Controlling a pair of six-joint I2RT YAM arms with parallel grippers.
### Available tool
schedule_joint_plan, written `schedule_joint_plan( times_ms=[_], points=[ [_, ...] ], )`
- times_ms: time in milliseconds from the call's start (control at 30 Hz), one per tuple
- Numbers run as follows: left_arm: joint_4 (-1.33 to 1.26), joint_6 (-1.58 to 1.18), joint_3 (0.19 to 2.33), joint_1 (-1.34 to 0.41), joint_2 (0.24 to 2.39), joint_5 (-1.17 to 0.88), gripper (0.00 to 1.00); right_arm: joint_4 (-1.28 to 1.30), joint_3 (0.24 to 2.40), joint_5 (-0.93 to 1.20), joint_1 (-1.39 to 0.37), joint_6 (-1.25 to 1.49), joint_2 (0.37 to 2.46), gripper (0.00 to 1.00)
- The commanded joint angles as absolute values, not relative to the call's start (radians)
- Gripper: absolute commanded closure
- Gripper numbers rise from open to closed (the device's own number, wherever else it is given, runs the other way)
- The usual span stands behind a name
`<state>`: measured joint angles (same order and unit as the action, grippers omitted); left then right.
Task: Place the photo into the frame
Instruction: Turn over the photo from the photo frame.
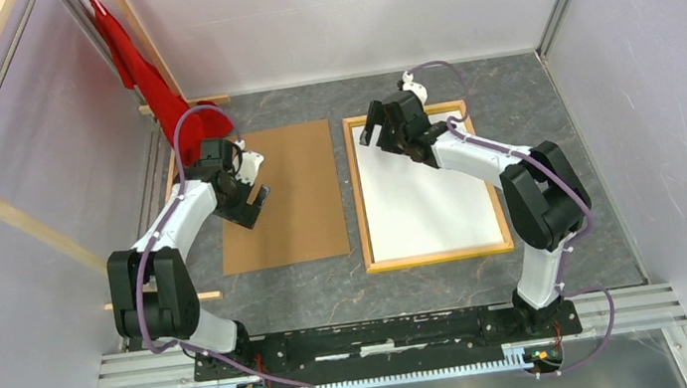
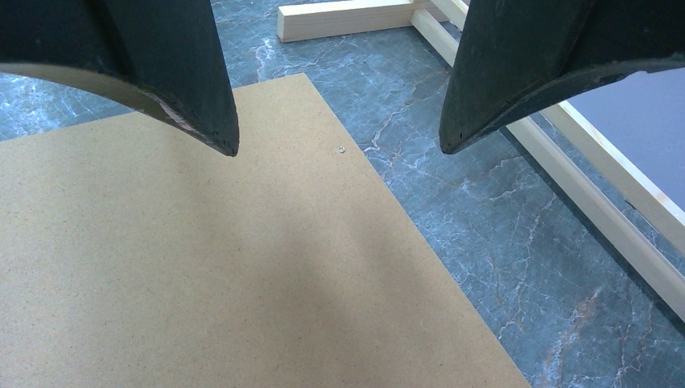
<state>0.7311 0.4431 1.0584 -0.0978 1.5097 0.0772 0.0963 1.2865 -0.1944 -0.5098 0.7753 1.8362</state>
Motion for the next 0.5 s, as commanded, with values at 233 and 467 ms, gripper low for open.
schedule_joint_plan(
  times_ms=[233, 467],
  points=[
    [0.726, 0.399, 1.118, -0.101, 1.507, 0.119, 0.0, -0.017, 1.283, -0.112, -0.546, 0.744, 1.794, 0.02],
    [0.586, 0.362, 1.133, -0.056, 1.541, 0.253, 0.02, -0.019, 1.368, -0.092, -0.672, 0.752, 1.875, 0.02]
  ],
)
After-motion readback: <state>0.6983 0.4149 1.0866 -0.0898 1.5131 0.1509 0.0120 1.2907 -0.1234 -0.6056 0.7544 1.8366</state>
